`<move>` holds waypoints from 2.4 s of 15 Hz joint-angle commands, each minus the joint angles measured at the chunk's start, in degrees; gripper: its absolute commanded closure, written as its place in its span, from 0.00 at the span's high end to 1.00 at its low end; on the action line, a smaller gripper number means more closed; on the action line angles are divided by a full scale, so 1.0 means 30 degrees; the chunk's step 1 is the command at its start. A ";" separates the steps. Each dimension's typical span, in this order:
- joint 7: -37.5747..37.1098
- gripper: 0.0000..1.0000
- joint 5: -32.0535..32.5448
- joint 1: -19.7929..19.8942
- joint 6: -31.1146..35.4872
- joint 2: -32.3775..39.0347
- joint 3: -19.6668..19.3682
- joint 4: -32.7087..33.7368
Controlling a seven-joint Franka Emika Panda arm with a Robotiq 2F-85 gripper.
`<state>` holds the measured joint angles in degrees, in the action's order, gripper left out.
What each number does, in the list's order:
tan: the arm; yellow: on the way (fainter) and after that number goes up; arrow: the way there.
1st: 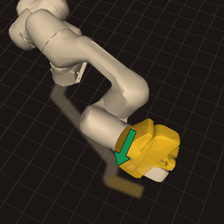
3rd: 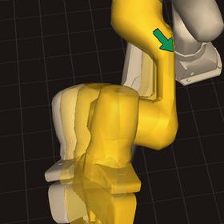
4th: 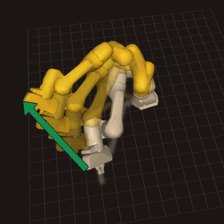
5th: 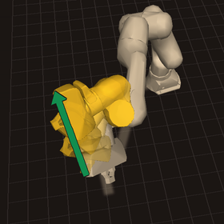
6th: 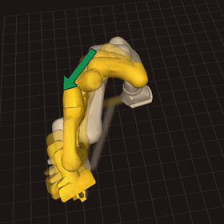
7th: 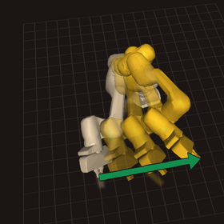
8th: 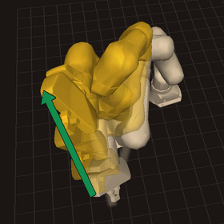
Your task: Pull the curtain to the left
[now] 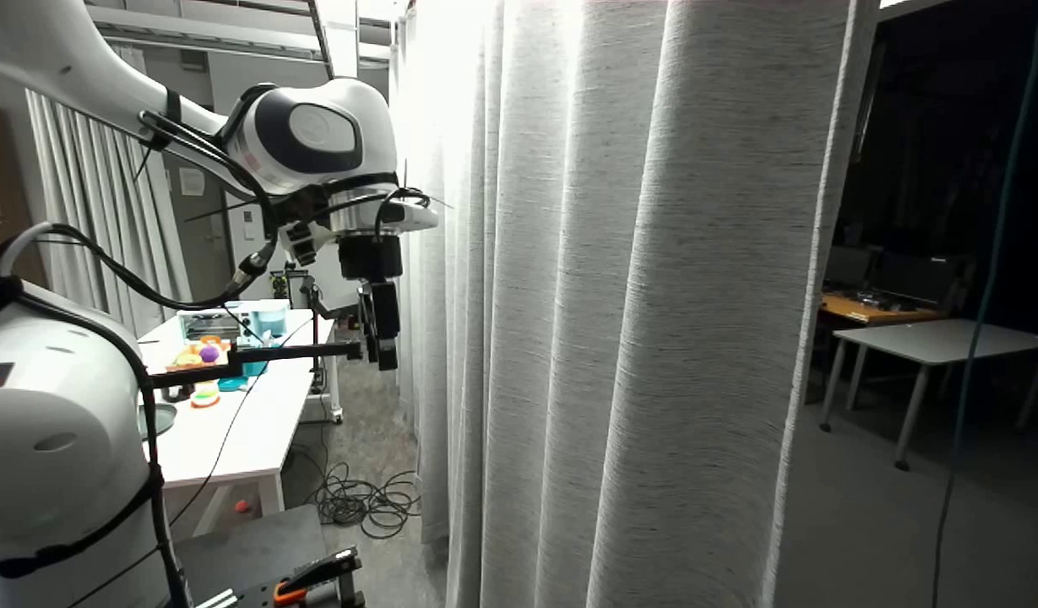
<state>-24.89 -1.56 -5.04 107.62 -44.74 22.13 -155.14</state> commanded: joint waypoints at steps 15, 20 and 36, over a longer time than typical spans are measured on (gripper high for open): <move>-0.0210 1.00 0.0236 -0.0335 -0.0021 0.0100 -0.0308 0.0020; 0.0262 1.00 0.0151 -0.0454 0.0554 0.0345 -0.0557 0.0021; -0.2890 1.00 0.2136 0.4045 0.2646 0.0176 -0.2558 -0.0313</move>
<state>-29.86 1.92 4.48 113.82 -42.11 15.16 -155.15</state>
